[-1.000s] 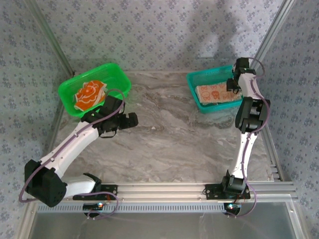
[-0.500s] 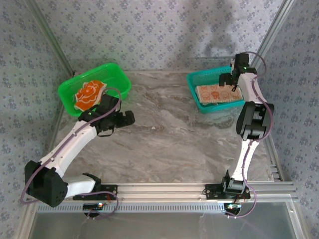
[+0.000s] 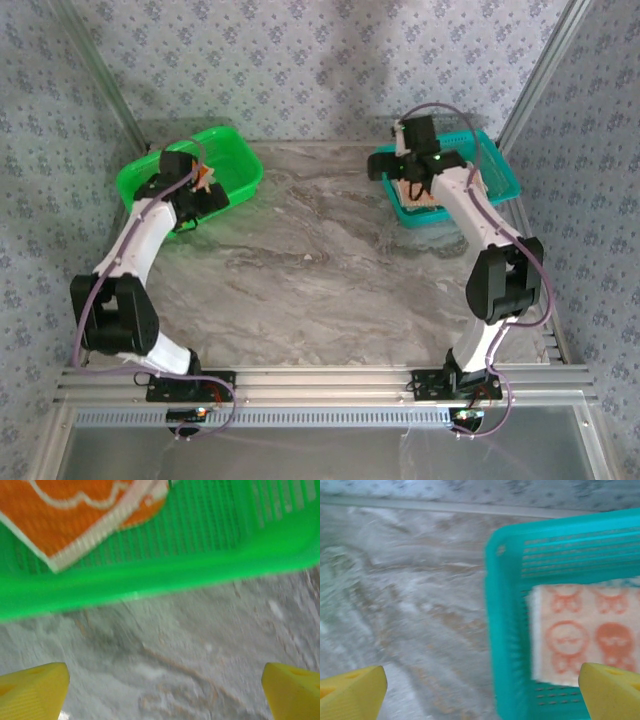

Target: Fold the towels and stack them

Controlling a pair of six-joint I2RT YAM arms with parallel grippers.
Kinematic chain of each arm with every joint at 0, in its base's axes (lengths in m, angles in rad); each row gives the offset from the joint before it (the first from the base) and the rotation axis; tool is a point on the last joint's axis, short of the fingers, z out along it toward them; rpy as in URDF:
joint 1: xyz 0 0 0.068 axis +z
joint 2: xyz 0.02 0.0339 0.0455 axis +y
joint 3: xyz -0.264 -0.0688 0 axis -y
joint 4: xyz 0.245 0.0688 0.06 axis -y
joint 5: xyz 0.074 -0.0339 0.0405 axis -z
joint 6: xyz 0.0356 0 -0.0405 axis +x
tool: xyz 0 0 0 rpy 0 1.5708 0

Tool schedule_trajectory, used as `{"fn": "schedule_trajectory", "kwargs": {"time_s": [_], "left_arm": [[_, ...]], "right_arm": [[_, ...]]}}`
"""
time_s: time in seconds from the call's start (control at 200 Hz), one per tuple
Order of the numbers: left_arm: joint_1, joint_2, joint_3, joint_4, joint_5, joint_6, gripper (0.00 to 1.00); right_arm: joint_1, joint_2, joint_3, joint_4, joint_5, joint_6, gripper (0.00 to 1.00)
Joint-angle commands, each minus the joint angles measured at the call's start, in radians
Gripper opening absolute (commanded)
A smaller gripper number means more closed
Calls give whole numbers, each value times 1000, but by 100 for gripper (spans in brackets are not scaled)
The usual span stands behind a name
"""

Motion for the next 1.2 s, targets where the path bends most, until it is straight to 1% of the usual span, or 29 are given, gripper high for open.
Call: {"fn": "schedule_trajectory", "kwargs": {"time_s": [0.0,0.155,0.225,0.25,0.33,0.395,0.53,0.65,0.74,0.775,0.829,0.864,0.919,0.964,0.979,1.004,1.064,1.194], "left_arm": [[47,102,122,14,-8,50,93],[93,275,289,-12,-71,80,92],[107,360,367,-15,-94,90,92],[111,392,399,-48,-97,92,92],[117,489,491,-70,-121,100,92],[118,564,573,-89,-147,110,94],[129,726,762,-148,-140,102,100],[132,862,938,-230,-134,85,100],[131,925,1005,-262,-123,79,99],[134,936,1010,-259,-118,75,94],[134,947,1010,-256,-93,72,82],[133,952,1009,-255,-77,72,70],[134,949,1005,-257,-66,70,48],[134,940,999,-256,-58,68,35],[134,935,996,-256,-59,68,27],[134,926,992,-256,-58,68,18],[134,896,978,-254,-63,64,1],[134,791,934,-245,-58,53,0]], "right_arm": [[82,-38,-44,53,-7,90,100],[197,-41,-64,56,9,141,100],[234,-45,-72,56,19,158,100],[246,-45,-75,56,24,166,100],[277,-49,-82,48,24,182,100],[298,-50,-86,41,23,190,100],[330,-52,-83,3,46,191,100],[339,-77,-85,-32,79,192,100],[340,-109,-106,-36,103,197,100],[341,-122,-116,-37,112,199,100],[342,-140,-131,-38,122,199,100],[342,-149,-138,-39,124,199,100],[342,-161,-149,-37,131,199,100],[342,-169,-159,-35,134,204,100],[342,-173,-162,-33,134,205,100],[343,-175,-168,-30,134,207,100],[343,-180,-179,-21,133,211,100],[343,-186,-199,-1,124,218,100]]}}
